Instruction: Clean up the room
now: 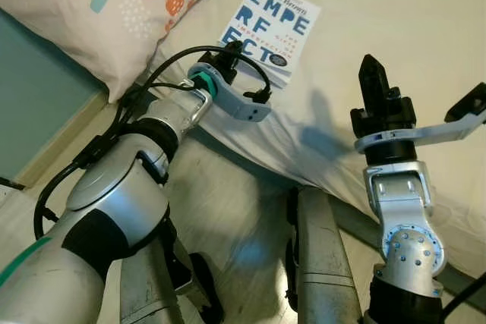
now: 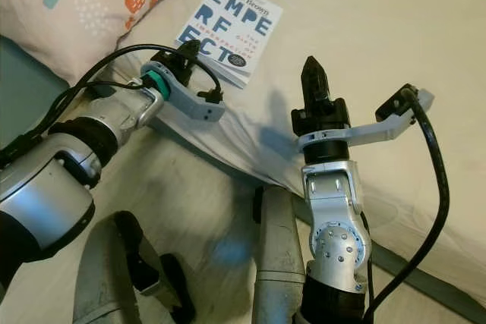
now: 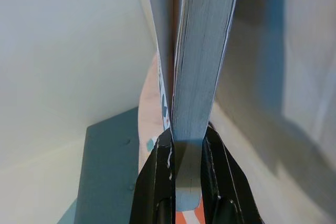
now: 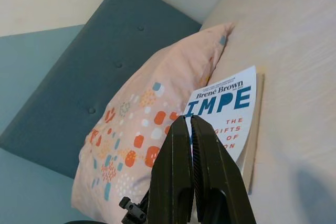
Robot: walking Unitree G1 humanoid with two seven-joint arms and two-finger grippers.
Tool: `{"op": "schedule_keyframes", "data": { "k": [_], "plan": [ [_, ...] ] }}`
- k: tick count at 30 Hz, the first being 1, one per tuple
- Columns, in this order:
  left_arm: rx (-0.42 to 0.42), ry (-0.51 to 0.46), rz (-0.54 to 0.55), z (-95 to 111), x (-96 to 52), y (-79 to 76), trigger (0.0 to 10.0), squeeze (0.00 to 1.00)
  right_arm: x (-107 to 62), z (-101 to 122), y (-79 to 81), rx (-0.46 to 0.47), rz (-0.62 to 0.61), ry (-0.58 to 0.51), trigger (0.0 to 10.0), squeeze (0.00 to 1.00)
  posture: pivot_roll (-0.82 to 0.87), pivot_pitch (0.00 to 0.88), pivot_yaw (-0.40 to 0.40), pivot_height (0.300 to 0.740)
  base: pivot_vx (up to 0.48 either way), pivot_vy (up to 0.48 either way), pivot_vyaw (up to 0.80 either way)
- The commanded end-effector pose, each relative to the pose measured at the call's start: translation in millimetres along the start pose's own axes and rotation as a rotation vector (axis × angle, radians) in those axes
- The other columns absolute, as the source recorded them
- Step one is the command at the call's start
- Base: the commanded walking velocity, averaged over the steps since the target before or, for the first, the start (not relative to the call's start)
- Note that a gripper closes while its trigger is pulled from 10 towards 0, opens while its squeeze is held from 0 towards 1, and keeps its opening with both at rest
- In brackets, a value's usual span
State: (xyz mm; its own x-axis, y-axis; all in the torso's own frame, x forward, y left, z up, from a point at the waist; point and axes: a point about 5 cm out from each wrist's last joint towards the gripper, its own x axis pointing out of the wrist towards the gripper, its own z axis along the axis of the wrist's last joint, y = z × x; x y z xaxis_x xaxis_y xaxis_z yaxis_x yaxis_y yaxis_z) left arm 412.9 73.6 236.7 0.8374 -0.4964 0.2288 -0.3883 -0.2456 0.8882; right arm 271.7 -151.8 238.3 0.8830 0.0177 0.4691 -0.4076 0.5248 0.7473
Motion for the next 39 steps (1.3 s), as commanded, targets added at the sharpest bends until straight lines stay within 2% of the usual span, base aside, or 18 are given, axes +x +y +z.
{"op": "schedule_keyframes", "data": {
  "k": [1, 6, 11, 12, 13, 14, 17, 21, 22, 27, 29, 30, 32, 34, 36, 37, 38, 39],
  "plan": [
    [0.008, 0.019, -0.024, -6.3, -5.6, -7.7, 10.0, 0.0, -11.0, -8.8, -3.1, 0.024, -0.046, 0.022, 10.0, 0.0, -0.38, 0.36, 0.144, 0.471, 0.0, 0.0, 0.0],
    [0.037, 0.088, -0.062, -23.0, -11.5, -12.6, 10.0, 0.0, -10.1, -8.6, -3.6, 0.025, -0.049, 0.034, 10.0, 0.0, -0.38, 0.355, 0.124, 0.471, 0.0, 0.0, 0.0],
    [0.057, 0.1, -0.057, -28.1, -12.1, -11.1, 10.0, 0.0, -8.9, -8.9, -2.9, 0.026, -0.046, 0.039, 10.0, 0.0, -0.38, 0.351, 0.122, 0.471, 0.0, 0.0, 0.0],
    [0.069, 0.089, -0.052, -27.7, -11.7, -10.3, 10.0, 0.38, -8.0, -9.5, -2.3, 0.027, -0.042, 0.042, 10.0, 0.0, -0.37, 0.346, 0.121, 0.471, 0.0, 0.0, 0.0],
    [0.069, 0.089, -0.052, -27.7, -11.7, -10.3, 10.0, 0.38, -8.0, -9.5, -2.3, 0.027, -0.042, 0.042, 10.0, 0.0, -0.37, 0.346, 0.121, 0.471, 0.0, 0.0, 0.0],
    [0.077, 0.078, -0.046, -26.9, -11.3, -9.5, 10.0, 1.0, -7.2, -10.0, -1.9, 0.029, -0.038, 0.044, 10.0, 0.0, -0.37, 0.343, 0.12, 0.471, 0.0, 0.0, 0.0],
    [0.083, 0.076, -0.031, -27.0, -10.3, -7.2, 10.0, 1.0, -6.4, -10.6, -1.1, 0.031, -0.034, 0.047, 10.0, 0.0, -0.37, 0.338, 0.119, 0.471, 0.0, 0.0, 0.0],
    [0.095, 0.084, -0.018, -27.8, -8.5, -3.9, 10.0, 1.0, -4.5, -11.4, -0.5, 0.034, -0.027, 0.05, 10.0, 0.0, -0.37, 0.33, 0.116, 0.471, 0.0, 0.0, 0.0],
    [0.091, 0.089, -0.014, -27.7, -8.6, -4.0, 10.0, 0.0, -3.9, -11.5, -0.6, 0.034, -0.025, 0.051, 10.0, 0.0, -0.37, 0.325, 0.114, 0.471, 0.0, 0.0, 0.0],
    [0.025, 0.16, -0.014, -34.6, -11.3, -5.9, 10.0, 0.0, -1.6, -12.1, -0.6, 0.038, -0.019, 0.052, 10.0, 0.0, -0.36, 0.313, 0.11, 0.471, 0.0, 0.0, 0.0],
    [0.025, 0.16, -0.014, -34.6, -11.3, -5.9, 10.0, 0.0, -1.6, -12.1, -0.6, 0.038, -0.019, 0.052, 10.0, 0.0, -0.36, 0.313, 0.11, 0.471, 0.0, 0.0, 0.0],
    [-0.031, 0.218, -0.021, -41.4, -13.8, -7.4, 10.0, 0.0, -0.7, -12.3, -0.9, 0.041, -0.016, 0.053, 10.0, 0.0, -0.34, 0.307, 0.11, 0.471, 0.0, 0.0, 0.0],
    [-0.243, 0.422, -0.056, -63.9, -24.8, -15.4, 10.0, 0.0, 1.7, -13.3, -2.1, 0.048, -0.011, 0.055, 10.0, 0.0, -0.33, 0.296, 0.103, 0.471, 0.0, 0.0, 0.0],
    [-0.243, 0.422, -0.056, -63.9, -24.8, -15.4, 10.0, 0.0, 1.7, -13.3, -2.1, 0.048, -0.011, 0.055, 10.0, 0.0, -0.33, 0.296, 0.103, 0.471, 0.0, 0.0, 0.0],
    [-0.355, 0.52, -0.087, -73.5, -33.9, -24.5, 10.0, 0.0, 3.4, -14.9, -2.1, 0.054, -0.005, 0.059, 10.0, 0.0, -0.32, 0.284, 0.097, 0.471, 0.0, 0.0, 0.0],
    [-0.355, 0.52, -0.087, -73.5, -33.9, -24.5, 10.0, 0.0, 3.4, -14.9, -2.1, 0.054, -0.005, 0.059, 10.0, 0.0, -0.32, 0.284, 0.097, 0.471, 0.0, 0.0, 0.0],
    [-0.406, 0.572, -0.113, -78.3, -41.8, -33.1, 10.0, 0.0, 5.2, -16.5, -1.7, 0.059, 0.003, 0.065, 10.0, 0.0, -0.31, 0.27, 0.089, 0.471, 0.0, 0.0, 0.0],
    [-0.406, 0.572, -0.113, -78.3, -41.8, -33.1, 10.0, 0.0, 5.2, -16.5, -1.7, 0.059, 0.003, 0.065, 10.0, 0.0, -0.31, 0.27, 0.089, 0.471, 0.0, 0.0, 0.0]
  ]
}}
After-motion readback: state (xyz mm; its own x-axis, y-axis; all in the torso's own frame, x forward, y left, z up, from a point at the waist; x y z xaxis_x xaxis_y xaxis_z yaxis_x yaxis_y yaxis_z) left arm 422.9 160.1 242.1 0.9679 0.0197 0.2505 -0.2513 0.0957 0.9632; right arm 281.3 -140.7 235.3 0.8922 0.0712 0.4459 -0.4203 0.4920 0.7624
